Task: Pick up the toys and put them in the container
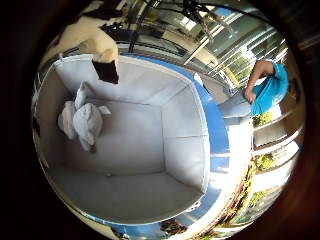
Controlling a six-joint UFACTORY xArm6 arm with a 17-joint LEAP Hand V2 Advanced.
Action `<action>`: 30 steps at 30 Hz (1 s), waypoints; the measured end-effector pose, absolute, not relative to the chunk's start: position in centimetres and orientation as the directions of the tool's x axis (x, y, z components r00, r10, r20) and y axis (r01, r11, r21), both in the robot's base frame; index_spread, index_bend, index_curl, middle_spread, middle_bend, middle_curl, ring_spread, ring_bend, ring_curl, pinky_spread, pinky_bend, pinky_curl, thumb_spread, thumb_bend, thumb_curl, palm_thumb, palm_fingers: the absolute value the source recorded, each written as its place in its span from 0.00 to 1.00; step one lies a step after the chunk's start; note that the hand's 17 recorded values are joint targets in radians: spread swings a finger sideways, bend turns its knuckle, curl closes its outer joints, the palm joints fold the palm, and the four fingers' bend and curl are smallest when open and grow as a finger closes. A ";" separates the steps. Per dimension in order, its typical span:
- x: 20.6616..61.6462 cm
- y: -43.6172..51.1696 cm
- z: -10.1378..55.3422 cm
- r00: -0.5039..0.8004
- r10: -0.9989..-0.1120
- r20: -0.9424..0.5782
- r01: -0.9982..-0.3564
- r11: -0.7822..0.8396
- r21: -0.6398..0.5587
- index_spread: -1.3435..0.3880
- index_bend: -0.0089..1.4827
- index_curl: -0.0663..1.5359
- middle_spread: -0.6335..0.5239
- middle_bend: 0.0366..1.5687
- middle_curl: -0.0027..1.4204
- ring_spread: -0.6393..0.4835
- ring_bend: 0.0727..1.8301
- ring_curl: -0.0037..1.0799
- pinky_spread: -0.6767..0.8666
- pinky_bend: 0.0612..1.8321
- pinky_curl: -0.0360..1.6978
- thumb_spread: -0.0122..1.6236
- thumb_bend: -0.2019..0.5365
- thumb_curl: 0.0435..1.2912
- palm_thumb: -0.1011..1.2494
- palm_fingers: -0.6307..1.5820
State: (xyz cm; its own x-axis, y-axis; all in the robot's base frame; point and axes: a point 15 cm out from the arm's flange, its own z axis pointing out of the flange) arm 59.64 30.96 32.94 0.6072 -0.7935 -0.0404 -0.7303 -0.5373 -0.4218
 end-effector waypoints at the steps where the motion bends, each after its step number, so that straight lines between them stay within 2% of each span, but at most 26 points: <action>1: 59.0 30.6 33.3 0.607 -0.793 -0.046 -0.737 -0.540 -0.407 0.47 0.08 0.42 0.58 0.09 0.32 0.83 0.34 0.31 0.75 0.55 0.34 0.69 0.22 0.35 0.50 0.25; 10: 47.9 21.9 40.0 0.576 -0.813 -0.091 -0.816 -0.564 -0.127 0.59 0.08 0.30 0.66 0.10 0.28 0.85 0.30 0.28 0.77 0.48 0.28 0.70 0.22 0.30 0.47 0.27; 13: 44.0 15.5 43.7 0.520 -0.853 -0.051 -0.854 -0.518 -0.047 0.63 0.07 0.27 0.68 0.11 0.28 0.86 0.29 0.28 0.77 0.47 0.27 0.70 0.22 0.29 0.45 0.27; 16: 41.0 8.3 46.8 0.419 -0.908 -0.005 -0.908 -0.419 -0.026 0.66 0.08 0.24 0.69 0.11 0.27 0.86 0.29 0.28 0.76 0.45 0.25 0.71 0.23 0.27 0.43 0.27; 21: 35.9 0.8 43.9 0.297 -0.955 0.007 -0.952 -0.296 0.074 0.72 0.09 0.22 0.70 0.11 0.27 0.87 0.29 0.28 0.76 0.45 0.24 0.71 0.23 0.26 0.42 0.30; 30: 28.7 -9.0 33.2 0.168 -0.981 0.093 -0.973 -0.150 0.176 0.79 0.10 0.19 0.71 0.11 0.26 0.88 0.30 0.28 0.77 0.46 0.22 0.71 0.23 0.24 0.41 0.34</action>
State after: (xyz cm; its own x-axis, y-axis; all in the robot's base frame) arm 28.71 -9.05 33.20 0.1677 -0.9815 0.0928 -0.9730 -0.1496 0.1758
